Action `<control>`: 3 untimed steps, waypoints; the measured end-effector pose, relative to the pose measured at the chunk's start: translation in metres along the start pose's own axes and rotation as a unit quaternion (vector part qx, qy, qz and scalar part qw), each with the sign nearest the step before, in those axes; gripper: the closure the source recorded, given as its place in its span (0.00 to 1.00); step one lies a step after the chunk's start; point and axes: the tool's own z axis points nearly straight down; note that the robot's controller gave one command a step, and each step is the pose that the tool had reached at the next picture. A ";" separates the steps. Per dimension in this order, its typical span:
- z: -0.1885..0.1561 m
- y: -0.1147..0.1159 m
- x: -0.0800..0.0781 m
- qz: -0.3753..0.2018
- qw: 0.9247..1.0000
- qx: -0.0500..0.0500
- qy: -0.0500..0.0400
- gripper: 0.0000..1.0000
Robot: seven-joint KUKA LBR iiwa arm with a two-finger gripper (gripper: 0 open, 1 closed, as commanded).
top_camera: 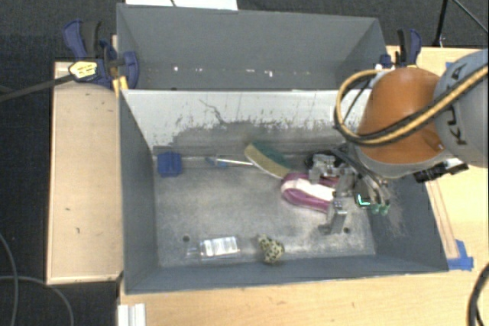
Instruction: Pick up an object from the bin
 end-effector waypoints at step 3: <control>-0.034 -0.005 -0.042 0.067 0.998 0.000 -0.006 1.00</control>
Offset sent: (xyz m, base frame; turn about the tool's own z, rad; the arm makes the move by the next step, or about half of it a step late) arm 0.0586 -0.0165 -0.0626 -0.0207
